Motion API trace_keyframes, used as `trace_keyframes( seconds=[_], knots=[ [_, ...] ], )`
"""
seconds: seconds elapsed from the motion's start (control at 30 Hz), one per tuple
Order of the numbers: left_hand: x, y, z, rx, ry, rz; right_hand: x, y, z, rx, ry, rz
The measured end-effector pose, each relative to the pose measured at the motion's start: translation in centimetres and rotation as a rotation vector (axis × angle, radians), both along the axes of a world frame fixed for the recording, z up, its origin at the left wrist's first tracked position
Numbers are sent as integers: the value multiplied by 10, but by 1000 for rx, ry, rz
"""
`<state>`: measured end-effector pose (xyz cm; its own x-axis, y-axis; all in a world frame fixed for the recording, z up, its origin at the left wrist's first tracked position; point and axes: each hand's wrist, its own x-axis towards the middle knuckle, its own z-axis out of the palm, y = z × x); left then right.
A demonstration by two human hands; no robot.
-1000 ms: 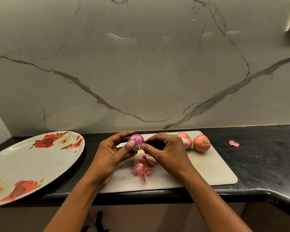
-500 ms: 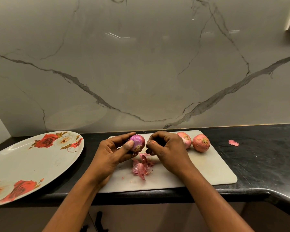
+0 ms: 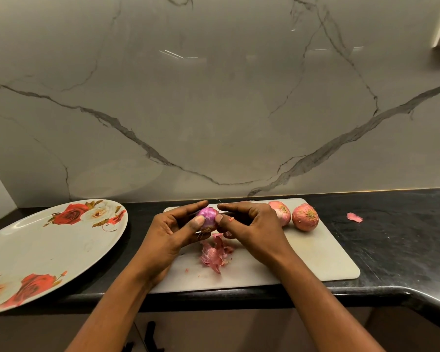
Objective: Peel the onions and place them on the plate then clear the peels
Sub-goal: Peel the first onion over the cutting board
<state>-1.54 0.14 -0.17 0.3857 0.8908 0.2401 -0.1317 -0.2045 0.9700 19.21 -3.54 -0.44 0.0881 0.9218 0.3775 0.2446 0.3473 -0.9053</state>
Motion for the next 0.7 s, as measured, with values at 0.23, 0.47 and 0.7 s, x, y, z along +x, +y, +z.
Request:
trace_keyframes(
  seconds=[0.23, 0.47, 0.7],
  knots=[
    [-1, 0, 0, 24, 39, -5, 2, -1, 0, 16, -36, 35],
    [-1, 1, 0, 32, 67, 2, 1, 0, -1, 35, -104, -1],
    [-1, 0, 0, 14, 42, 5, 0, 3, -2, -2, -23, 1]
  ],
)
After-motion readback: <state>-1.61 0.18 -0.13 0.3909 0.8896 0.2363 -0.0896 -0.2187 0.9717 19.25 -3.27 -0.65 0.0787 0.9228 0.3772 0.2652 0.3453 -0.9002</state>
